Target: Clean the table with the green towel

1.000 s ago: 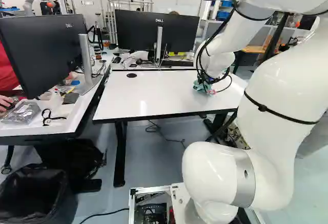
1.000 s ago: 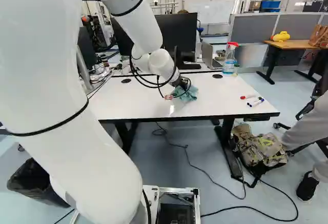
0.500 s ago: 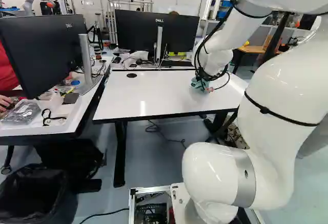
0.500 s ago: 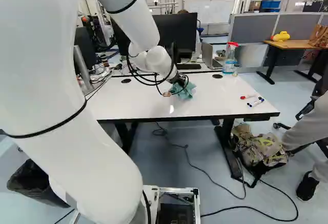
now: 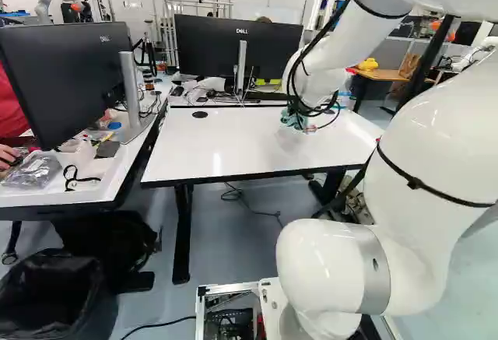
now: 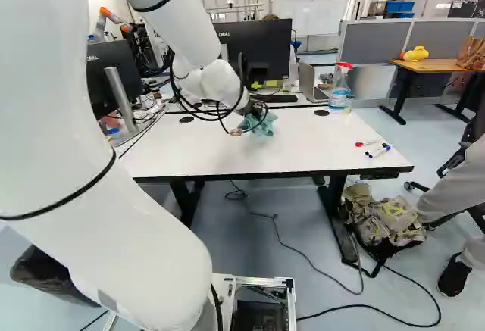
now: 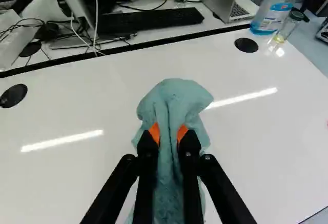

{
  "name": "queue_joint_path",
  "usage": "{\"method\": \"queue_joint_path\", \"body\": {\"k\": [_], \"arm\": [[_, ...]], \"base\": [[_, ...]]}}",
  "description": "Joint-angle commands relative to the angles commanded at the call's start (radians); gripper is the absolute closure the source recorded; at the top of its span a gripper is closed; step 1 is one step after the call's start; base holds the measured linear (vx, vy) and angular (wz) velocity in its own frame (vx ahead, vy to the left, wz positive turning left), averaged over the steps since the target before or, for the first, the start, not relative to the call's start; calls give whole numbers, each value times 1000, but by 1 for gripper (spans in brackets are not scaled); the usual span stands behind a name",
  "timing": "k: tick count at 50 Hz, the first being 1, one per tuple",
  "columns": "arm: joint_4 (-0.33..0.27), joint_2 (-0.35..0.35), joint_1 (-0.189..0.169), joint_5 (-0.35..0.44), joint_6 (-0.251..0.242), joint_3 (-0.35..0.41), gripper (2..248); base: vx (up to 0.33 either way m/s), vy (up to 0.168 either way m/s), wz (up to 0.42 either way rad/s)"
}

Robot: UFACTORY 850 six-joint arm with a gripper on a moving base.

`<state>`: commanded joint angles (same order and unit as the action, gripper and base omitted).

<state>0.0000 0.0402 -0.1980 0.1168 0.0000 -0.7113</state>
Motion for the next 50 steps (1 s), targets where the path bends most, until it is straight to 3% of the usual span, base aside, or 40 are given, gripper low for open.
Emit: {"method": "queue_joint_path", "body": {"k": [15,50], "arm": [[0,20,52,0,0,0,195],[0,-17,173,0,0,-37,195]], "base": [[0,0,0],[0,0,0]]}}
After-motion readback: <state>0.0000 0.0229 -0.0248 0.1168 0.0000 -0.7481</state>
